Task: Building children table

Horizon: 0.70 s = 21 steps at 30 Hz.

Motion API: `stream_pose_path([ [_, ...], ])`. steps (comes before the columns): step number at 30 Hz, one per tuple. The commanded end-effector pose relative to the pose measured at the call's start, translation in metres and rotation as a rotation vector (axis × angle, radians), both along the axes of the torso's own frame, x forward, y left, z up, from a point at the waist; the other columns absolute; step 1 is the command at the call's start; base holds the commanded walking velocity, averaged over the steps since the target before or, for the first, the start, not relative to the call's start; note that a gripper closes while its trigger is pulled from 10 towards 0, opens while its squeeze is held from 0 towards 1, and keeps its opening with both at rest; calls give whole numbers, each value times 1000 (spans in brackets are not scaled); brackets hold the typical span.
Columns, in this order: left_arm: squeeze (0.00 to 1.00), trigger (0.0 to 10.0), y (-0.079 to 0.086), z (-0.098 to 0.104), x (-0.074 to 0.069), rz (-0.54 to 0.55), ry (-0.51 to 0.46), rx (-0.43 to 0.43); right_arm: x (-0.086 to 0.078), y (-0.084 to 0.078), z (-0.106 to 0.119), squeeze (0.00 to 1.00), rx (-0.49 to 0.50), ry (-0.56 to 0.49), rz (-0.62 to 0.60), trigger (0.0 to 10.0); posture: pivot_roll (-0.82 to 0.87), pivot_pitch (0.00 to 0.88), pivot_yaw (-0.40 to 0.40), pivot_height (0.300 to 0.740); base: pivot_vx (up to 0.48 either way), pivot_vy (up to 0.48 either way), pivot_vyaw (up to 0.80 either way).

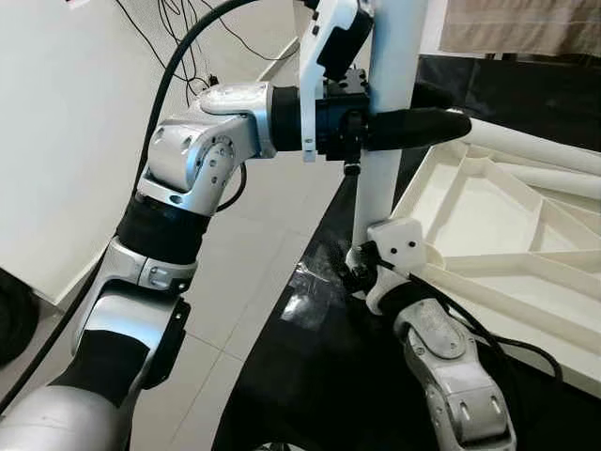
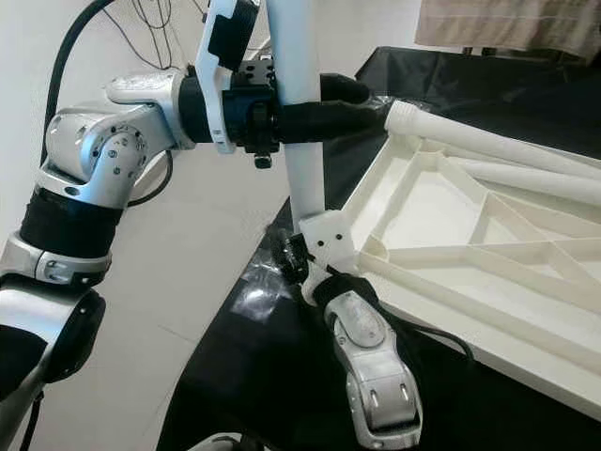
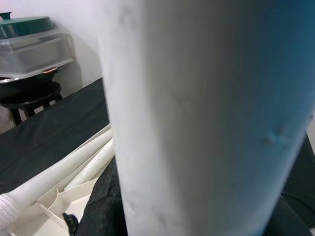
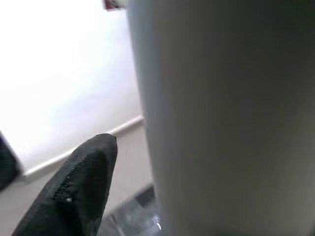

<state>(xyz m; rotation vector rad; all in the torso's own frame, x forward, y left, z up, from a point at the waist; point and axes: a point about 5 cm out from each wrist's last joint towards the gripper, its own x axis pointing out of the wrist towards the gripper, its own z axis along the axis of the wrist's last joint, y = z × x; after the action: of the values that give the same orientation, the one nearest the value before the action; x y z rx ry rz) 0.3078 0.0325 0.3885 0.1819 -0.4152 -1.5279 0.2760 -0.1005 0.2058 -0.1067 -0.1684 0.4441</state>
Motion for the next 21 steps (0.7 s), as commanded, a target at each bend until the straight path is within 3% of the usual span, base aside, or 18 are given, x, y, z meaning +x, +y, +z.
stream_pose_path([
  [1,0,0,6,-10,5,42,5,45,-1,14,5,1000,-10,-16,176,10000,-68,195,139,740,0,0,0],
  [3,0,0,6,-12,4,38,5,37,10,8,18,0,-100,-57,310,10000,-70,193,133,740,0,0,0],
  [10,0,0,3,-13,1,30,3,31,27,-2,36,0,-209,-72,505,10000,-71,189,123,740,0,0,0],
  [13,0,0,-1,-13,-1,25,-6,29,41,-9,40,0,-318,-36,632,10000,-60,189,102,740,0,0,0],
  [16,0,0,-2,-13,-2,25,-9,27,48,-10,40,0,-334,-14,667,10000,-54,191,95,740,0,0,0],
  [17,0,0,-3,-13,-3,25,-9,25,53,-9,41,0,-328,-4,687,1294,-49,195,92,740,0,0,0],
  [18,0,0,-4,-13,-3,26,-9,24,57,-8,41,0,-321,4,702,1294,-49,195,92,740,0,0,0],
  [19,0,0,-4,-14,-3,28,-8,23,60,-7,40,0,-316,10,713,0,-46,197,91,740,0,0,0],
  [21,0,0,-4,-14,-3,28,-8,23,60,-7,40,0,-316,10,713,0,-46,197,91,740,0,0,0],
])
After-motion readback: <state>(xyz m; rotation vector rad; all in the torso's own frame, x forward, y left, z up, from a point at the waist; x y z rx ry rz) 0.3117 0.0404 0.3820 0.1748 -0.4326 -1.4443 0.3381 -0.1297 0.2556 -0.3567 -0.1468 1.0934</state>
